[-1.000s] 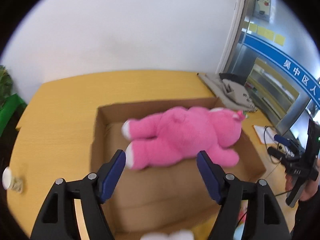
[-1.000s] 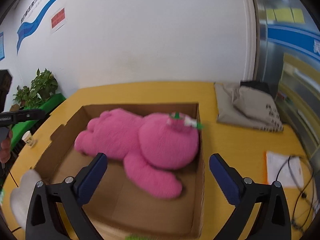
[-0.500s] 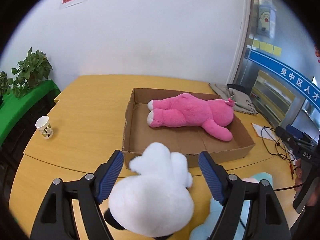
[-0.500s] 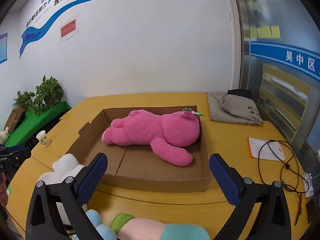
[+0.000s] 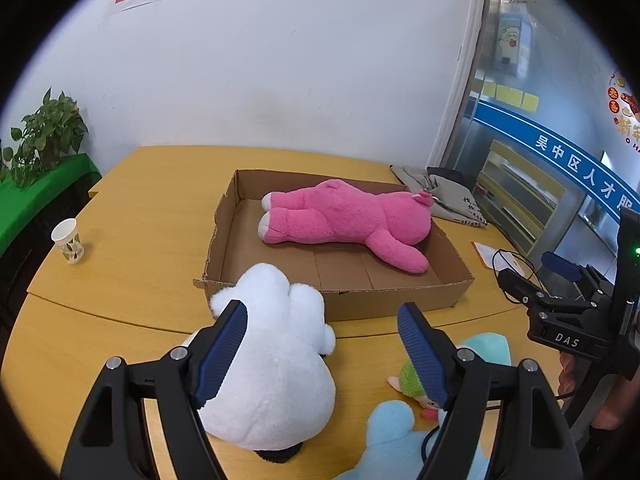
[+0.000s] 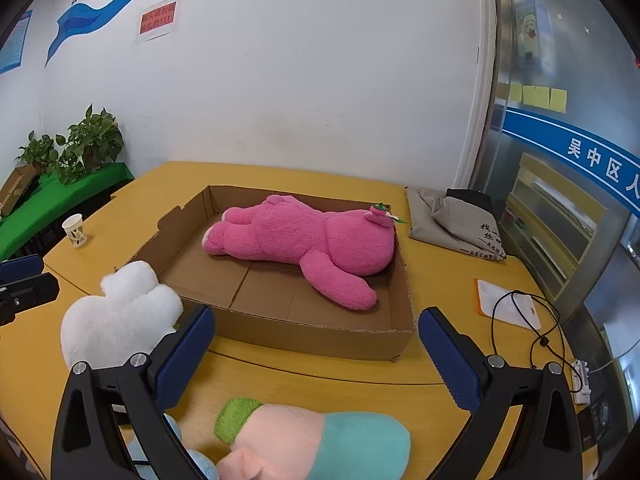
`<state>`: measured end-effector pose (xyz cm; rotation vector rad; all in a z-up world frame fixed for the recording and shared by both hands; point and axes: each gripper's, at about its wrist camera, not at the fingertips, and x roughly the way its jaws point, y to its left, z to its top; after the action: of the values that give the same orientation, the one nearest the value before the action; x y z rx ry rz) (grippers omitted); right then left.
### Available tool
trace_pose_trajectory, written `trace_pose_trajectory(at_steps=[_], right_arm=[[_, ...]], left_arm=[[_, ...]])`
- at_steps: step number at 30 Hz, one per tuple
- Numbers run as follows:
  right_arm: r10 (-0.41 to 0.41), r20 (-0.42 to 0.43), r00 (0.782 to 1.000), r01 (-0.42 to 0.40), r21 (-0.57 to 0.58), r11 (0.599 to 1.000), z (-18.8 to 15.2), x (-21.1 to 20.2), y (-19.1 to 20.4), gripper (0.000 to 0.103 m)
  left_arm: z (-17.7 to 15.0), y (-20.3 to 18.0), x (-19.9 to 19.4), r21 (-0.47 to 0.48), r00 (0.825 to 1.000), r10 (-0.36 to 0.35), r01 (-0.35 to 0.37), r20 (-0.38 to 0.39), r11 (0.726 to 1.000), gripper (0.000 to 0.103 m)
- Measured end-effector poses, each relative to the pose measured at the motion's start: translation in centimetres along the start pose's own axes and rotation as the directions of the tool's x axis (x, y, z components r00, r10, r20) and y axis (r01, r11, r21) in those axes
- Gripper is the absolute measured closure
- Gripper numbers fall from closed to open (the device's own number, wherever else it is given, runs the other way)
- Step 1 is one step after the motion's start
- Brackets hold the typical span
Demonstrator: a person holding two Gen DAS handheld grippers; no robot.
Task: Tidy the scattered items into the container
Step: 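Close both grippers on the white panda plush and lift it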
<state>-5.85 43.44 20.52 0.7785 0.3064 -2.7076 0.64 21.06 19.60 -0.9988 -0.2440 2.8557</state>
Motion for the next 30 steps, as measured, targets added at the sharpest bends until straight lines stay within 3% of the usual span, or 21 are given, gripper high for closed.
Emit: trace_pose_trajectory(at_steps=[4,15,25,28,30], right_arm=[[-0.015,-0.002,1.000,0.015,0.004,1.000,0.1,0.1,-0.4,0.000],[0.039,-0.036,0.999,-0.038,0.007,0.999,-0.1,0.8,0.2,0.000],[0.070,-0.073,0.995,-0.071,-0.008,0.997,-1.2,1.6,1.5,0.000],[0.134,-0.078,0.988,-0.136,-0.014,0.991,-1.6,1.6,2.5,0.000],[0.232,-0.089,0.969,-0.236,-0.039,0.971,-1.6,1.7,3.8,0.000]], left_arm=[[0.1,0.1,0.2,-0.012,1.000,-0.012,0.012,-0.003,1.000,0.025],[-0.4,-0.4,1.2,0.012,0.997,-0.057,0.057,-0.053,0.998,0.025],[-1.2,2.2,1.8,-0.004,0.995,-0.058,0.057,-0.084,0.998,0.025],[-1.4,3.9,2.2,-0.002,0.990,-0.072,0.072,-0.122,0.997,0.025],[-1.3,5.3,2.7,-0.009,0.987,-0.067,0.067,-0.147,0.998,0.025]])
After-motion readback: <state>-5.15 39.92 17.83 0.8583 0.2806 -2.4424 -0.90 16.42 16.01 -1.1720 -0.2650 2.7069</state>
